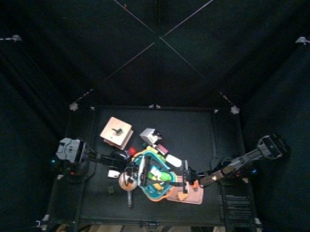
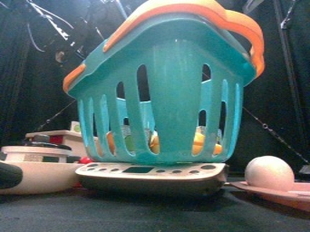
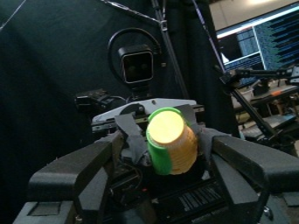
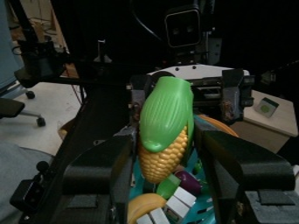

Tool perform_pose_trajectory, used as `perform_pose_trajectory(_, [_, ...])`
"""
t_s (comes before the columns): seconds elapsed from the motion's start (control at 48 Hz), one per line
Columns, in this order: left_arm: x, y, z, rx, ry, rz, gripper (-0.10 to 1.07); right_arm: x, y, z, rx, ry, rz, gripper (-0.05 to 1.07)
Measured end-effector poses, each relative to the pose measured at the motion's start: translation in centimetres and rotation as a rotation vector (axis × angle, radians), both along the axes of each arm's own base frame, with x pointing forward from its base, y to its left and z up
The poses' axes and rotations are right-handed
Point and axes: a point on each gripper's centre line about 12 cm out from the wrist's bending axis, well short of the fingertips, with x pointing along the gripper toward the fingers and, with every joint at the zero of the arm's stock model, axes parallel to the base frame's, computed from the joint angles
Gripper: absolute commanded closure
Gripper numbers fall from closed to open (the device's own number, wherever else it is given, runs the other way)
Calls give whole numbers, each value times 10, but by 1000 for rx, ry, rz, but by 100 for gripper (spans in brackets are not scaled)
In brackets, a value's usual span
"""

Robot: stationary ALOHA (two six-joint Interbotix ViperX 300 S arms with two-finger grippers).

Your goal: Readjust grip on corn

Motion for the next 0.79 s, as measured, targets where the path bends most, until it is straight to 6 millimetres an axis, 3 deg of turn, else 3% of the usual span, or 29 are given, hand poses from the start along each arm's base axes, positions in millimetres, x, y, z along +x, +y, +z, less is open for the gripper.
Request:
perform_pose_trajectory(0.479, [0, 0, 1, -9, -2, 6, 22, 0, -1, 0, 0, 1, -2, 25])
perform_pose_trajectory(0.792, [0, 0, 1, -12, -2, 7, 33, -1, -1, -1, 19, 8, -10, 19])
